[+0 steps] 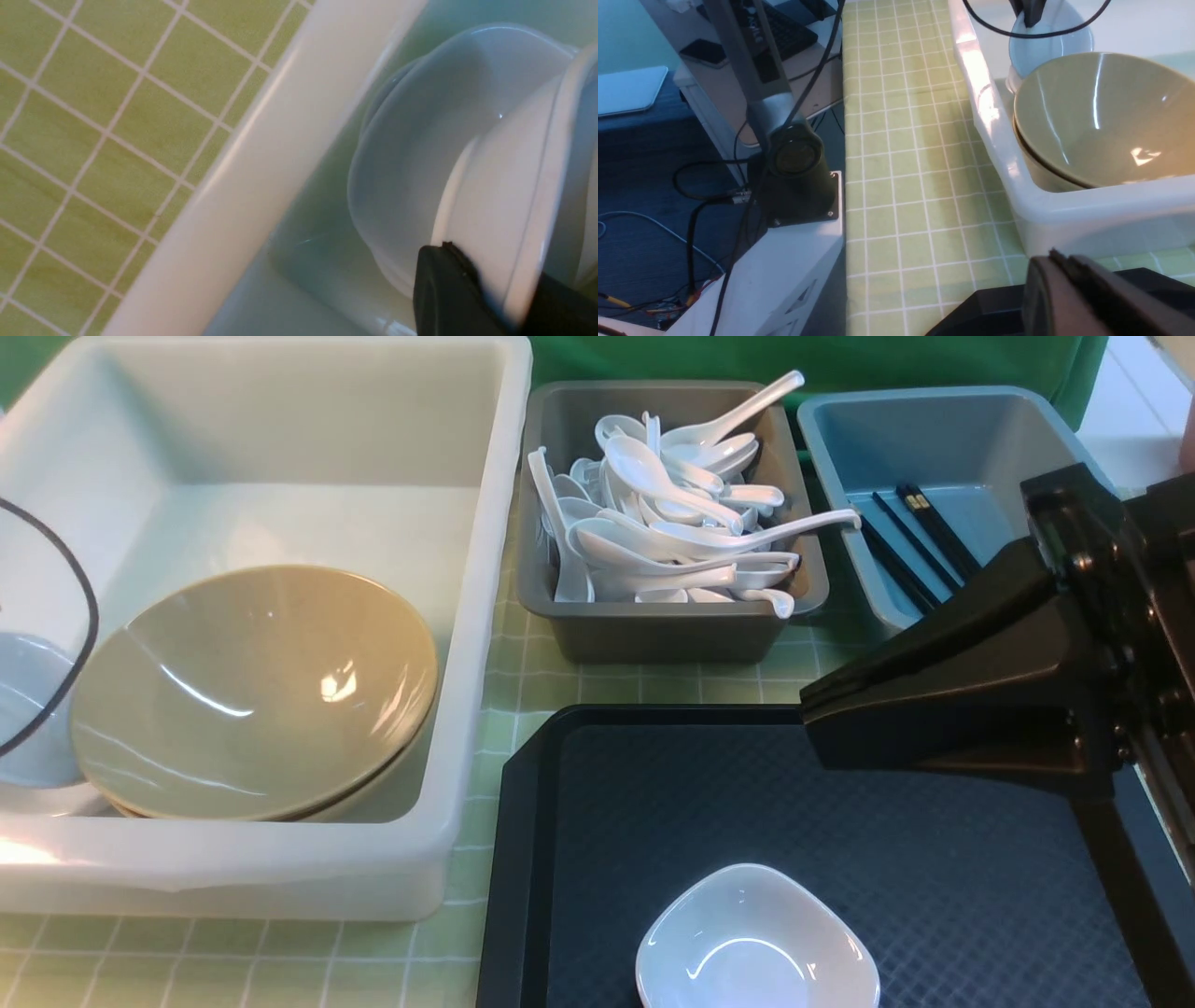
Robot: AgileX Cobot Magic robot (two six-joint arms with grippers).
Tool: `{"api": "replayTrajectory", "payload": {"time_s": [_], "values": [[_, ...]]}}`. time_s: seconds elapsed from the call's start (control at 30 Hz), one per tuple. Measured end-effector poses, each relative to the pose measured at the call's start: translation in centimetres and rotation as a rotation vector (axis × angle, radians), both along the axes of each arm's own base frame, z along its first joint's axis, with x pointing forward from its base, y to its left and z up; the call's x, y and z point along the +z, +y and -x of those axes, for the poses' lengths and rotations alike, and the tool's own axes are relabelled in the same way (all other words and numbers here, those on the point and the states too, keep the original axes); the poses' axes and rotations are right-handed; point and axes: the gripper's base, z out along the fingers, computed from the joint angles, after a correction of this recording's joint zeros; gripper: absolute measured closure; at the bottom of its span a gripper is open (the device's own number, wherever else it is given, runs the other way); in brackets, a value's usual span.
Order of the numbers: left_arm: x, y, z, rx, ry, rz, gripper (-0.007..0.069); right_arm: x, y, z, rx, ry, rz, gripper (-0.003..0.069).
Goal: On green table put chopsticks spoon bowls plates into blue grey white boxes.
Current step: 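Place the white bowl into the white bin with the other dishes with the left gripper, then grasp the small white bowl on the black tray by its rim with the left gripper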
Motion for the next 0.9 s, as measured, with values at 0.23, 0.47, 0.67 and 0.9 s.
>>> {"api": "replayTrajectory", "payload": {"time_s": [0.23,0.47,0.67,0.9], "values": [[-1.1,0.2,-0.4,0.058,0.031,0.023,0.0603,0.0,0.0,0.0,0.000,0.000,0.000,0.0632],[-1.2,0.4,-0.1,0.107,0.060,0.017,0.0470,0.0,0.0,0.0,0.000,0.000,0.000,0.0622],[-0.8,0.4,0.1,0.116,0.083,0.014,0.0281,0.0,0.0,0.0,0.000,0.001,0.000,0.0617],[4.7,0.3,-0.2,0.099,-0.004,-0.017,0.0116,-0.2,-0.1,0.0,-0.006,-0.006,0.026,0.0612]]}}
